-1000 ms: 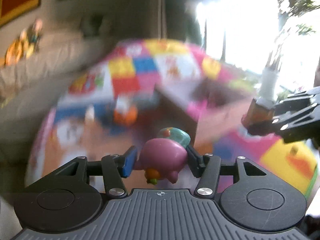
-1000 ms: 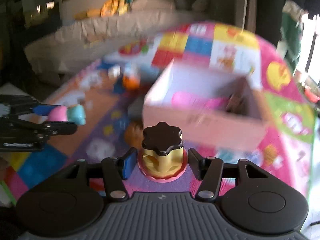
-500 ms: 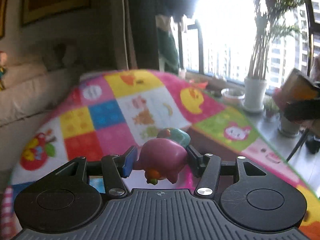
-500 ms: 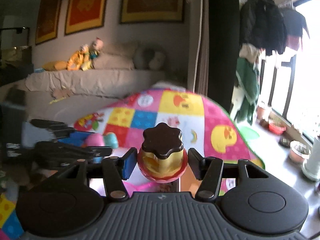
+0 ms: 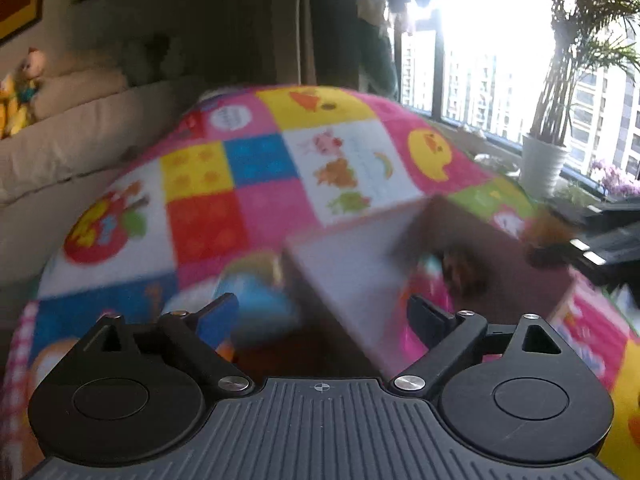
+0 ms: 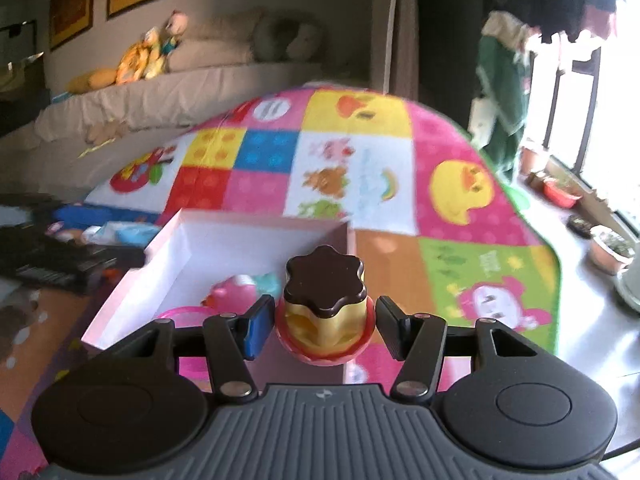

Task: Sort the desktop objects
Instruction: 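Lower the pudding toy and pink pig into the pink box, open both grippers, then reach the right gripper to the Hello Kitty keychain and grasp it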

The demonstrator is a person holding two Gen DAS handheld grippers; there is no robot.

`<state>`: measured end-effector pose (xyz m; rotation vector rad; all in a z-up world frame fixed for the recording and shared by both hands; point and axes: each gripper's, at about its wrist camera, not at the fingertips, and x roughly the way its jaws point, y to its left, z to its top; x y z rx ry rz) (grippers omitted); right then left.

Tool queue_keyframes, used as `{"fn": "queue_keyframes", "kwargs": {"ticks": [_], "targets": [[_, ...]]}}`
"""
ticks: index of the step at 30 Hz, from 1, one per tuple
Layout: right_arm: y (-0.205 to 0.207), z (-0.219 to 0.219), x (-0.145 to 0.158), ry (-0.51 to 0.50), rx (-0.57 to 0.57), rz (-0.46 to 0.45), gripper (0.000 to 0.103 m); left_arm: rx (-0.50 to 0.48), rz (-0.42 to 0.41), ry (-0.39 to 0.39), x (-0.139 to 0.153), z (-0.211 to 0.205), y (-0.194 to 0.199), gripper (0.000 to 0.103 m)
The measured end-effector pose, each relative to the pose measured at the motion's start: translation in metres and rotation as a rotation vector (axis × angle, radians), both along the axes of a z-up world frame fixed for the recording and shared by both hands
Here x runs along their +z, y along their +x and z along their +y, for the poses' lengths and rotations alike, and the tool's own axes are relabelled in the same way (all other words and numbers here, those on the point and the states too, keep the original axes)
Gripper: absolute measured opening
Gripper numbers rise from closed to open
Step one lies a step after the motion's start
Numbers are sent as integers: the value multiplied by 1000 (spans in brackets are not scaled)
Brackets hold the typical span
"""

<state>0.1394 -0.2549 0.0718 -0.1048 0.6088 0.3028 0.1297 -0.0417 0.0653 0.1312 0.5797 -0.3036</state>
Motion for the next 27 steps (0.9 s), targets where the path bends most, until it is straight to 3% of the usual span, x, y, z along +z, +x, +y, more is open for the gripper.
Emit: {"fn": "queue_keyframes", "kwargs": {"ticks": [4, 9, 17, 23, 27], "targets": [[8, 16, -15, -27, 15, 0, 58, 37, 42, 26, -13, 23, -31, 96], [-9, 18, -20, -15, 32, 1, 75, 120, 80, 3, -28, 51, -59, 97], [-44, 28, 3, -78, 44, -30, 76, 236, 87, -24, -46, 82, -83, 99], [-47, 80, 29, -68, 174, -66, 83, 287, 81, -41, -57, 97, -89, 100], [-36, 142, 37, -103, 334, -77, 91, 288, 63, -94, -57, 104, -94, 102]]}}
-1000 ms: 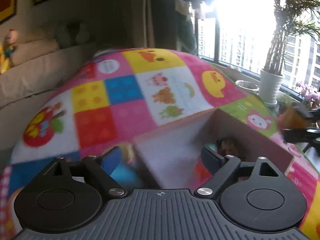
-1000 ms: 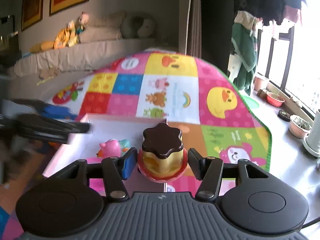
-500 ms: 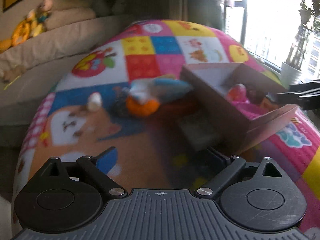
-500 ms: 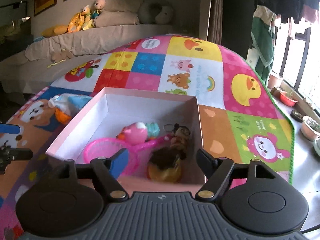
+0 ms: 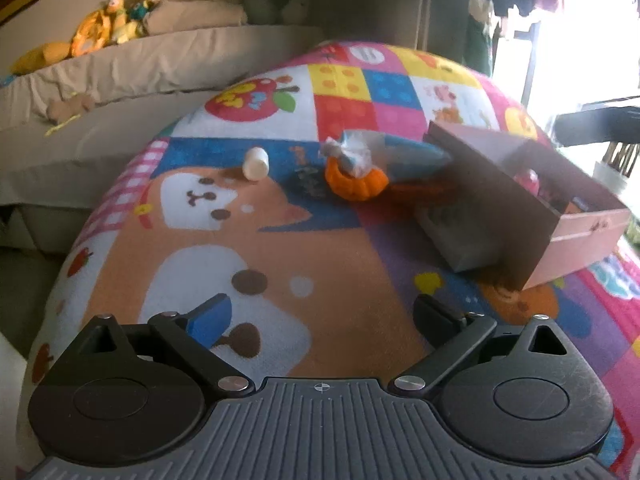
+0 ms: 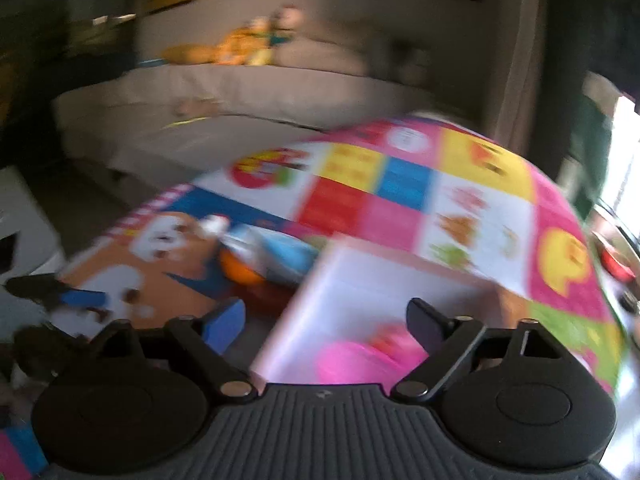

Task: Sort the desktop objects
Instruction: 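Reach the right gripper to the Hello Kitty keychain and grasp it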

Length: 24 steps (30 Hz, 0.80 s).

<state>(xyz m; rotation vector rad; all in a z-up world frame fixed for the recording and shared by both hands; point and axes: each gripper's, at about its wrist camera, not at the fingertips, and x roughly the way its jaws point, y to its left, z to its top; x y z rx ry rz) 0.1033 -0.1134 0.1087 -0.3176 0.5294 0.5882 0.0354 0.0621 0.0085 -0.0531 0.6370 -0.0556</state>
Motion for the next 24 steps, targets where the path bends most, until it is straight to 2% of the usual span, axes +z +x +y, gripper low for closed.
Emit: {"fn": "queue_keyframes", "kwargs": {"ticks": [2, 5, 8, 11, 12, 16, 20, 22, 24], "targets": [[14, 30, 0, -43, 50, 11, 90, -1, 9, -22, -2, 2, 1, 102], [54, 68, -3, -50, 74, 92, 90, 7, 9, -46, -3, 4, 1, 102], [113, 93, -12, -21, -12, 215, 90, -12, -6, -47, -3, 3, -2, 102], [156, 106, -28, -29, -88, 294, 89, -24, -18, -58, -3, 4, -4, 102], [162, 110, -34, -39, -106, 307, 85, -24, -20, -68, -3, 5, -4, 102], [168, 125, -53, -97, -77, 329, 76, -18, -11, -112, -4, 10, -2, 102], [169, 129, -56, -75, -81, 381, 74, -25, -19, -119, -3, 11, -4, 102], [164, 124, -53, -22, -57, 483, 74, -30, -25, -115, -3, 10, -6, 102], [151, 116, -45, 34, 42, 625, 74, -33, -26, -111, -3, 9, -6, 102]]}}
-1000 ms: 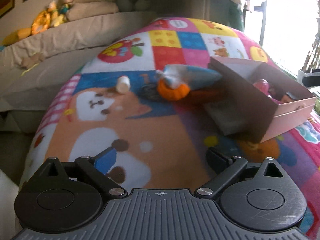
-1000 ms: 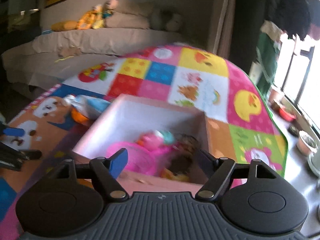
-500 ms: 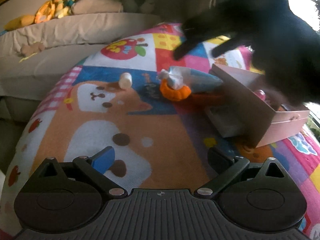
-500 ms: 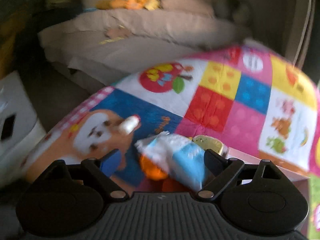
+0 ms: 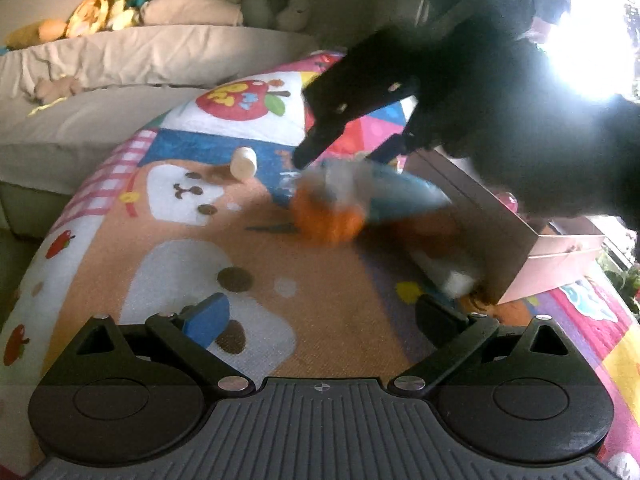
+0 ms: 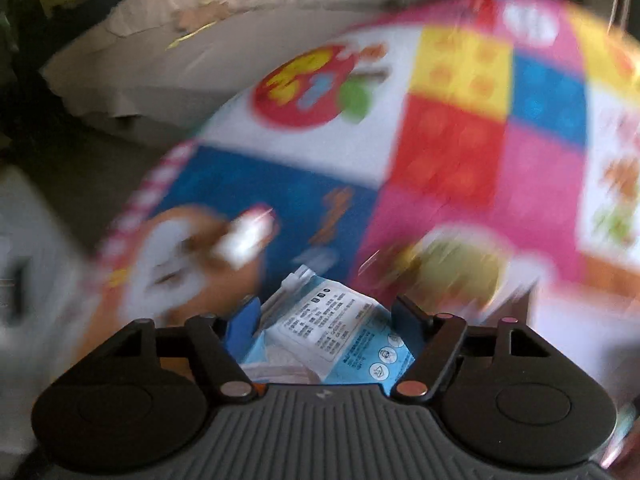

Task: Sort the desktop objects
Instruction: 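Reach the right gripper to the Hello Kitty keychain and grasp it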

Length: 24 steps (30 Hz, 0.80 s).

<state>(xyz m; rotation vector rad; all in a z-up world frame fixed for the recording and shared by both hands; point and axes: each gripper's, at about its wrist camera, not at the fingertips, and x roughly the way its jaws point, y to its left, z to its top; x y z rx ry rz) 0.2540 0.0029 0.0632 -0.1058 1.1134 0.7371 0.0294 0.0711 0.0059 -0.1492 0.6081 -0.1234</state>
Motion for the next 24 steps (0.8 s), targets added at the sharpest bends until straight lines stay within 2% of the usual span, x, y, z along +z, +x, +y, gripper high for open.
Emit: {"fn": "queue_keyframes", "kwargs": {"ticks": [1, 2, 5, 6, 8, 12, 14, 17, 19, 20, 21, 22, 24], "targets": [[-7, -5, 9, 41, 33, 33, 73, 0, -1, 1, 0, 0, 0, 102], [-11, -10, 19, 69, 44, 10, 72, -1, -1, 2, 0, -1, 0, 102], [-4, -21, 53, 18, -46, -211, 75, -1, -1, 4, 0, -1, 0, 102], [7, -23, 55, -7, -81, -234, 78, 0, -1, 3, 0, -1, 0, 102], [33, -25, 48, -65, -125, -219, 80, 1, -2, 3, 0, -2, 0, 102], [67, -18, 13, -201, -193, -229, 80, 2, -4, 2, 1, -2, -1, 102], [76, -13, 0, -218, -191, -213, 80, 2, -1, -4, 0, -1, -1, 102], [82, 0, -16, -284, -161, -241, 77, 3, 1, -12, 1, 0, -1, 102], [81, 5, -20, -319, -141, -265, 65, 2, 0, -15, 1, 2, -1, 102], [80, 5, -18, -309, -134, -267, 55, 2, 0, -15, 1, 1, -1, 102], [78, 3, -15, -285, -122, -241, 36, 2, 1, -17, 1, 2, -1, 102], [75, 2, -11, -274, -124, -230, 24, 2, 1, -18, 0, 3, -1, 102], [66, 0, -4, -257, -108, -223, 19, 2, 3, -19, 0, 2, -1, 102]]}}
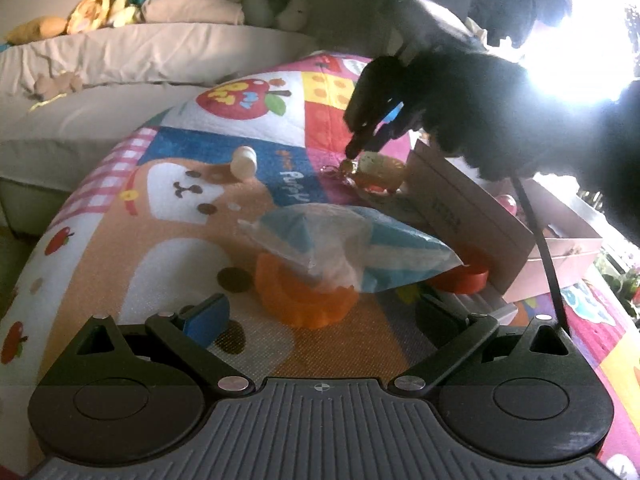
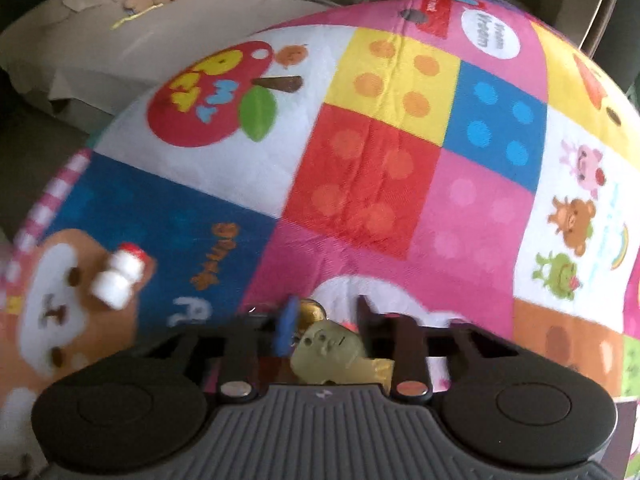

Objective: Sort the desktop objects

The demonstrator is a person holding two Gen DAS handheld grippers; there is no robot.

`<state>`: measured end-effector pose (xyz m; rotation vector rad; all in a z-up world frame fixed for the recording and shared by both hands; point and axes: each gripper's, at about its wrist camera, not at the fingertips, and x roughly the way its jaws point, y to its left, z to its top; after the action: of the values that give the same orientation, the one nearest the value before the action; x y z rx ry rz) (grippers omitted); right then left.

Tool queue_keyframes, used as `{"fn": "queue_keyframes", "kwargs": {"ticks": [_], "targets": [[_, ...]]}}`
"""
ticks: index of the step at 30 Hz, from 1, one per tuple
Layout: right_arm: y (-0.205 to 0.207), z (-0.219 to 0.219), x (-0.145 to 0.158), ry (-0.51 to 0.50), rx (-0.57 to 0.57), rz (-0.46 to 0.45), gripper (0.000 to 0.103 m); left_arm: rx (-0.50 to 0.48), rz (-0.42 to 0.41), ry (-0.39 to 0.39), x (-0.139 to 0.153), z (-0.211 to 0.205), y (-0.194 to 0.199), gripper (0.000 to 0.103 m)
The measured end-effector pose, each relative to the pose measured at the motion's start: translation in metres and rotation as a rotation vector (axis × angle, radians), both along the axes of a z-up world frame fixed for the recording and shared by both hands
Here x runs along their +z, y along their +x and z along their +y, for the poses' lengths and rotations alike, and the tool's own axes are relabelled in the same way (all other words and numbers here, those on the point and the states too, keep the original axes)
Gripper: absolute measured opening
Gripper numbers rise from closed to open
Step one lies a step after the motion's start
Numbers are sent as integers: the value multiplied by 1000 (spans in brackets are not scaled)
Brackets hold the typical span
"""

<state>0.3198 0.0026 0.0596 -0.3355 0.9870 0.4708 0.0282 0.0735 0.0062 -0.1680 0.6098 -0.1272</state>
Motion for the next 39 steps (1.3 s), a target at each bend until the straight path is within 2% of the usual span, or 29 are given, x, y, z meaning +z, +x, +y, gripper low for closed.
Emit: {"fn": "queue_keyframes", "kwargs": {"ticks": [3, 5, 7, 10, 11, 12, 14, 15, 16, 20, 23, 26, 28, 30, 32, 33, 34, 37, 39], "targets": [[-17, 1, 7, -11, 44, -23, 20, 2, -1, 4, 0, 0, 1, 102], [-29, -1, 14, 15, 69, -4, 20, 2, -1, 7, 0, -1, 1, 102], [-37, -4, 18, 56, 84, 63, 20, 4, 2, 8, -1, -1, 2, 102], [-59, -13, 20, 138, 137, 225, 20, 6, 5, 7, -1, -1, 2, 102], [-68, -16, 25, 159, 164, 228, 20, 9, 4, 6, -1, 0, 2, 102], [-80, -20, 31, 168, 186, 180, 22, 10, 3, 8, -1, 0, 2, 102], [-91, -28, 41, 169, 185, 82, 39, 10, 6, 16, -1, -1, 3, 102], [-92, -31, 43, 169, 171, 55, 56, 11, 10, 18, -1, -2, 3, 102], [-91, -32, 43, 160, 160, 36, 66, 11, 13, 18, -1, -1, 4, 102], [-78, -23, 27, 116, 129, 40, 66, 14, 13, 17, -1, -1, 4, 102], [-68, -12, 8, 34, 125, 19, 67, 14, 13, 15, -1, -1, 4, 102], [-57, -2, -9, -11, 145, 65, 70, 13, 11, 12, -1, -1, 4, 102], [-58, 5, -15, -51, 184, 43, 75, 12, 11, 7, -1, 0, 4, 102], [-60, 9, -20, -68, 205, 48, 76, 11, 11, 1, -1, 0, 4, 102], [-65, 13, -23, -106, 215, 25, 71, 11, 10, -5, -1, 0, 3, 102], [-68, 12, -22, -119, 222, 8, 61, 10, 8, -7, -1, 0, 3, 103], [-72, 9, -20, -125, 224, -3, 47, 10, 8, -9, -1, 1, 3, 103], [-76, -8, -8, -31, 215, 66, 47, 11, 11, -8, -1, 1, 2, 103], [-85, -15, -5, -3, 218, 104, 47, 11, 12, -7, -1, 1, 2, 103]]}}
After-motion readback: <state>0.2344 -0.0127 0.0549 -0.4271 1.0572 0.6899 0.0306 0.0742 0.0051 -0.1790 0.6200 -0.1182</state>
